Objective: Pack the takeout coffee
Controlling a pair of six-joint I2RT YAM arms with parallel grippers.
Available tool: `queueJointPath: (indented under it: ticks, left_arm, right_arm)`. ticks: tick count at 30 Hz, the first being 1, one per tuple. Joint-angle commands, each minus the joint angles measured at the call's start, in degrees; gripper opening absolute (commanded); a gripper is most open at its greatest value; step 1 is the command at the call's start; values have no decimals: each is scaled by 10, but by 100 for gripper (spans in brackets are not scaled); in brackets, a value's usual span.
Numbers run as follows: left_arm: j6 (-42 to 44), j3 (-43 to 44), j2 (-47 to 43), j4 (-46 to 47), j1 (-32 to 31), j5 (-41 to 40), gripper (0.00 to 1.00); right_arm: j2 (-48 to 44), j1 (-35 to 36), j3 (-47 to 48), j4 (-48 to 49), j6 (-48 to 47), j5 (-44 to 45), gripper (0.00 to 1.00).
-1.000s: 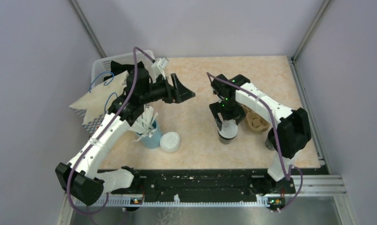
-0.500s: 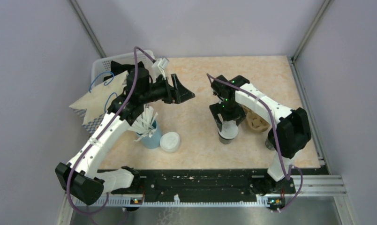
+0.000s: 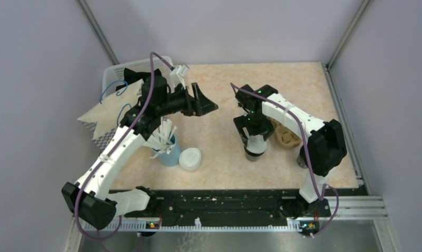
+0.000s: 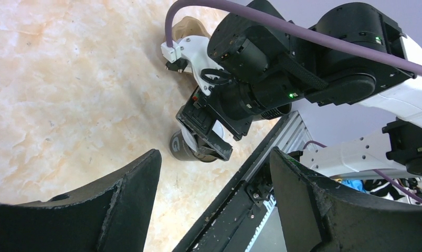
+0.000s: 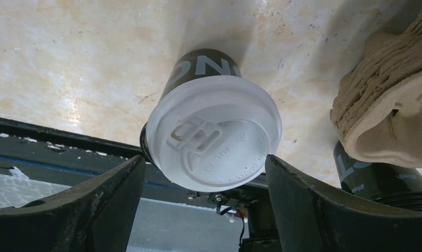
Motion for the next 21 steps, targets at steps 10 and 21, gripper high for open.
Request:
queueJointPath:
  ticks: [10, 21]
  left_arm:
    - [15, 32, 9, 16, 4, 15, 82]
    - [-42, 20, 60, 15, -3, 96, 88]
  right_arm:
    - [-8, -2, 50, -21, 7, -19, 85]
    - [-157, -128, -24, 57, 27, -145, 89]
